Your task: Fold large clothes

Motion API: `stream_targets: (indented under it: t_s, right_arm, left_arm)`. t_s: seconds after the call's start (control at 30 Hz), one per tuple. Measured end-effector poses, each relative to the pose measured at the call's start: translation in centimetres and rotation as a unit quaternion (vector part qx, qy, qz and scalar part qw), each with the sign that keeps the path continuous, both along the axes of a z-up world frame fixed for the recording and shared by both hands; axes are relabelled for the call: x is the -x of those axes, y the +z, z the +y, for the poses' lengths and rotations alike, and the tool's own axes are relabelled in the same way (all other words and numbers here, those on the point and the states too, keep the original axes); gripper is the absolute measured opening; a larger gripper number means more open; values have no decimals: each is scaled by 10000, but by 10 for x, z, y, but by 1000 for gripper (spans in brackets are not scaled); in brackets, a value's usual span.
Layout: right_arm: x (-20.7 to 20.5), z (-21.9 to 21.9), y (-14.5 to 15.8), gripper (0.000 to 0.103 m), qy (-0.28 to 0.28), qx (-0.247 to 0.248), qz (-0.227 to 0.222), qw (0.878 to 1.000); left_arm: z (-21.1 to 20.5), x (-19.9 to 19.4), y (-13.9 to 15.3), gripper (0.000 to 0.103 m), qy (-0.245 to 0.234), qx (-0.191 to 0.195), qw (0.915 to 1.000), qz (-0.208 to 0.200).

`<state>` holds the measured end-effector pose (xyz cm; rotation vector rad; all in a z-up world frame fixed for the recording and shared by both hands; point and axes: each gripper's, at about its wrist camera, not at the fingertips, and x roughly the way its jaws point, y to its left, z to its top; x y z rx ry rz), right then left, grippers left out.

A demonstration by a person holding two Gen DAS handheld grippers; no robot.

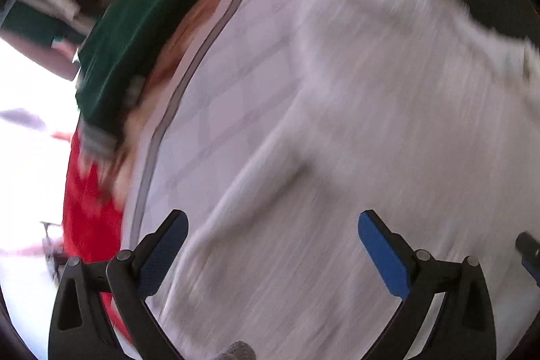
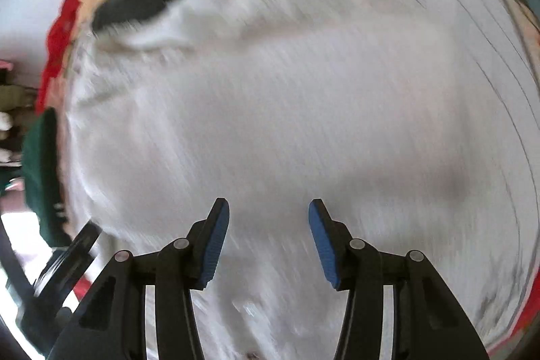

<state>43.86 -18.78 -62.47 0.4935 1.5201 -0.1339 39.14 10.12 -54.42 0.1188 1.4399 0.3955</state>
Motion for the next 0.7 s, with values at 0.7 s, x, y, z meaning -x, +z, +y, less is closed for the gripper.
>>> stream_targets:
  t_s: [0.7]
  right_arm:
    - [190,26,-62,50,752,365,1478,9855]
  left_arm:
    - [23,183,-77,103,-288,-153,9954,901]
